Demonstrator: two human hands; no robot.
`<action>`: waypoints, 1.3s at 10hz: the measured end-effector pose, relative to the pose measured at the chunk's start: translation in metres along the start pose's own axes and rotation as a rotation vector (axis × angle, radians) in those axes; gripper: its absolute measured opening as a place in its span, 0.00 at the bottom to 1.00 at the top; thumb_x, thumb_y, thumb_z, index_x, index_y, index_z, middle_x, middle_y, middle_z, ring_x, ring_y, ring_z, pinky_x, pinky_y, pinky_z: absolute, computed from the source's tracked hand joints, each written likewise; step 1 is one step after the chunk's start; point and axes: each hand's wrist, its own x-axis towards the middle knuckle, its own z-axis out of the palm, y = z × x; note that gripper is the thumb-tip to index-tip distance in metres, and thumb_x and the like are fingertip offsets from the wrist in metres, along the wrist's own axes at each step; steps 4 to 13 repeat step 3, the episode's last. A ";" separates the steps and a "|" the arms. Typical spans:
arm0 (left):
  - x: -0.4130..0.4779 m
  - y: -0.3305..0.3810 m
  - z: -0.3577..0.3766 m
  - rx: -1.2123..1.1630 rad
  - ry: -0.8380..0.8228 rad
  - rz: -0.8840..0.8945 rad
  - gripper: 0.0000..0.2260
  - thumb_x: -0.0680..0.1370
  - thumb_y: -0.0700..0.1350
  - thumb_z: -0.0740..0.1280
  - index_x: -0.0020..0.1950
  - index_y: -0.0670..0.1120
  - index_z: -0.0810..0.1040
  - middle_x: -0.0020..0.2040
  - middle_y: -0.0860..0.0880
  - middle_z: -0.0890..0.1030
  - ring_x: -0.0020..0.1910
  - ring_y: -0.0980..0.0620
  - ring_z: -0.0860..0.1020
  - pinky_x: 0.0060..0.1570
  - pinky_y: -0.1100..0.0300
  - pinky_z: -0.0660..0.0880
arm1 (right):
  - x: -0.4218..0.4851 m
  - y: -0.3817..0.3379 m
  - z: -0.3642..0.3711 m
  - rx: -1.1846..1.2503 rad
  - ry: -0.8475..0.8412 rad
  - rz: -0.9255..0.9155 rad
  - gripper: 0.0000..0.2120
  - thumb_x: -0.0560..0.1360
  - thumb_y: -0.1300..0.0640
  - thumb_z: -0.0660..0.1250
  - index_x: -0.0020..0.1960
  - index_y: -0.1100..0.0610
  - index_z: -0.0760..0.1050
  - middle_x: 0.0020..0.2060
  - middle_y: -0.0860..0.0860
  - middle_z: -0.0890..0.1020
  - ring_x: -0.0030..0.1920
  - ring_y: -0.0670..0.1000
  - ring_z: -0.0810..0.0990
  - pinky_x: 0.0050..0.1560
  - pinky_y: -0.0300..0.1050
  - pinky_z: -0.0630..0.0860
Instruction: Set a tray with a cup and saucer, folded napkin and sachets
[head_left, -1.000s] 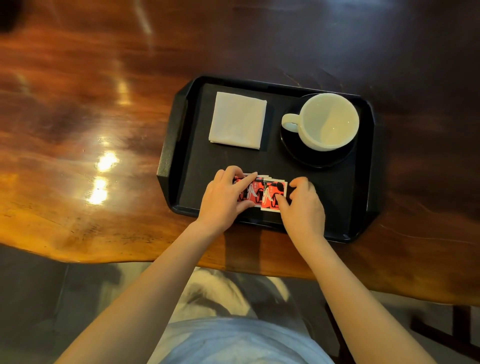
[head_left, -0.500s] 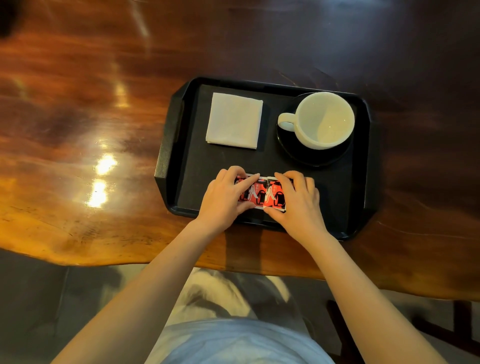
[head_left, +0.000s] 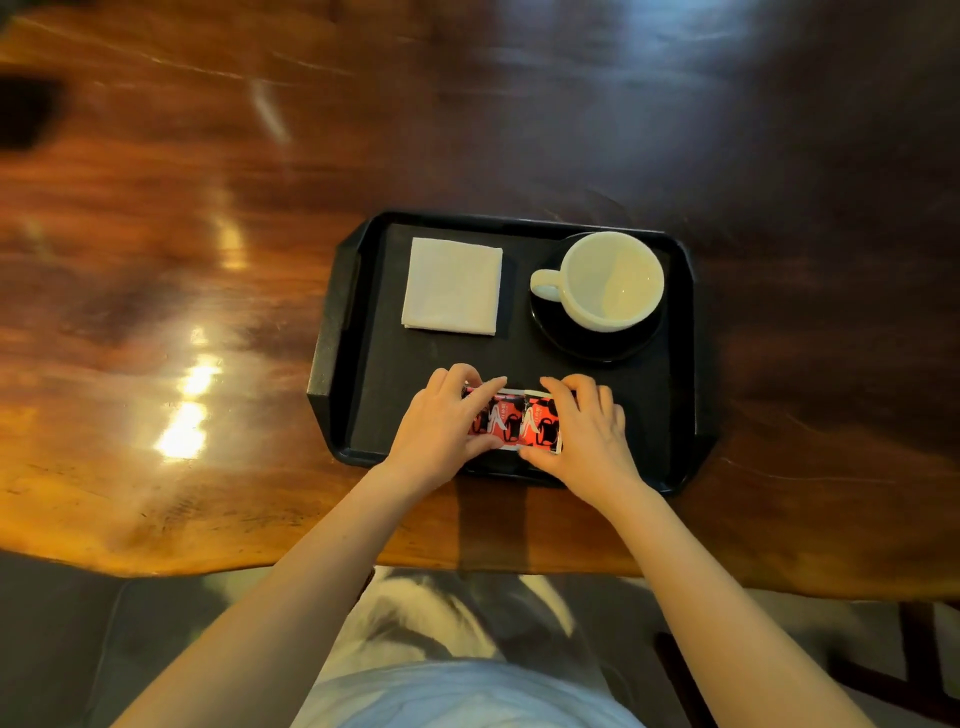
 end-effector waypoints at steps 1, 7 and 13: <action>0.005 0.000 -0.017 -0.007 -0.021 -0.023 0.27 0.74 0.54 0.67 0.71 0.50 0.65 0.62 0.47 0.70 0.59 0.49 0.68 0.54 0.55 0.72 | -0.005 -0.003 -0.017 0.002 -0.051 0.043 0.41 0.68 0.40 0.69 0.73 0.52 0.56 0.67 0.52 0.63 0.66 0.55 0.62 0.66 0.54 0.62; 0.034 0.003 -0.073 -0.047 -0.151 -0.021 0.19 0.77 0.52 0.64 0.67 0.50 0.70 0.62 0.46 0.73 0.59 0.47 0.73 0.54 0.54 0.73 | 0.003 -0.026 -0.075 0.186 -0.278 0.102 0.33 0.72 0.41 0.66 0.71 0.54 0.61 0.67 0.54 0.65 0.67 0.55 0.65 0.65 0.53 0.67; 0.034 0.003 -0.073 -0.047 -0.151 -0.021 0.19 0.77 0.52 0.64 0.67 0.50 0.70 0.62 0.46 0.73 0.59 0.47 0.73 0.54 0.54 0.73 | 0.003 -0.026 -0.075 0.186 -0.278 0.102 0.33 0.72 0.41 0.66 0.71 0.54 0.61 0.67 0.54 0.65 0.67 0.55 0.65 0.65 0.53 0.67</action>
